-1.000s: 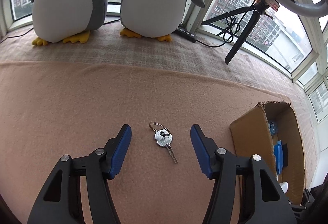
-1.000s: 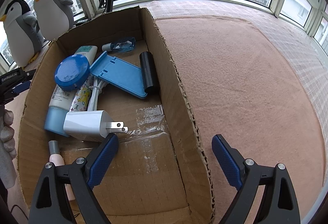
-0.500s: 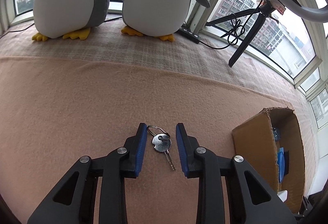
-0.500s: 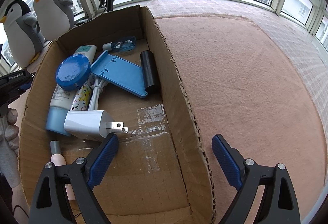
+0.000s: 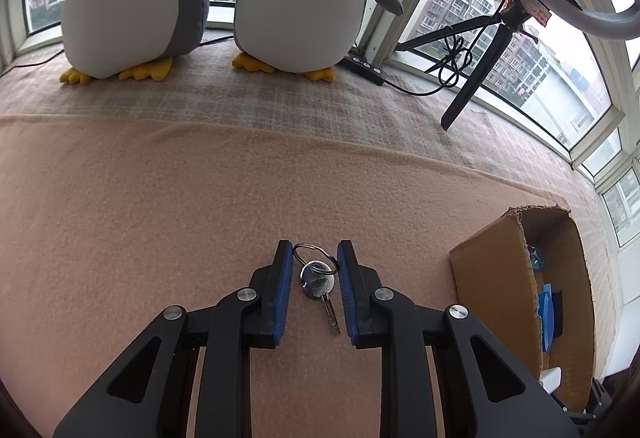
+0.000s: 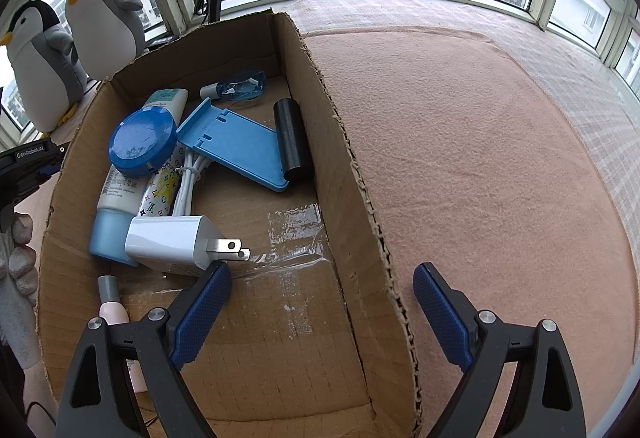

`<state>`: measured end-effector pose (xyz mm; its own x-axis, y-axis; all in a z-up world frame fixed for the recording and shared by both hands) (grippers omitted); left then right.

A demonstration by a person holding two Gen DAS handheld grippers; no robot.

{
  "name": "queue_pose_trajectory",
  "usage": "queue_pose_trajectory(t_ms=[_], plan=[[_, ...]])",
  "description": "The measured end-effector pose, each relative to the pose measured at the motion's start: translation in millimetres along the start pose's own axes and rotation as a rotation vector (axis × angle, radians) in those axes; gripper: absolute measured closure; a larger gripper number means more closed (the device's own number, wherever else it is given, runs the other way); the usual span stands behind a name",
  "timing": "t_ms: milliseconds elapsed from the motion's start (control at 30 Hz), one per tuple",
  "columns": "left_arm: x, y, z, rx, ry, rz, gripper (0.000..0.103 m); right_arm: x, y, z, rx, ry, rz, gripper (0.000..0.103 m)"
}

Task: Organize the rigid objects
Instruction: 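Close the left gripper on the key ring and lift the keys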

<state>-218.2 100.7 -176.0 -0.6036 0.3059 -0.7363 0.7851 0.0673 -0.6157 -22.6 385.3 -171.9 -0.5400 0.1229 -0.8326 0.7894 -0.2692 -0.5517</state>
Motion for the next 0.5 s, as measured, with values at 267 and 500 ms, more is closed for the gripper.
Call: queue_pose_trajectory(t_ms=[267, 500], plan=[[-16, -3, -6, 0.027, 0.022, -0.029, 0.082, 0, 0, 0, 0.0, 0.0, 0.0, 0.013], [-46, -16, -25, 0.071, 0.066, -0.08, 0.082, 0, 0, -1, 0.001, -0.001, -0.001, 0.013]])
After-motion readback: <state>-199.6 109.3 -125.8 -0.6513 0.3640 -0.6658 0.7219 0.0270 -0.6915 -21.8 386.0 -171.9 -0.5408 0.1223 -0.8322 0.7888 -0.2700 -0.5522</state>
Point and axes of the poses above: each gripper's, at about its wrist camera, not at the fingertips, and x roughly the way its jaws point, z to its left, y to its underside, the point moved 2 cm from there along x, roughly the way its jaws point, and after that the axes turned 6 degrees about -z, right-handed, at the moved point
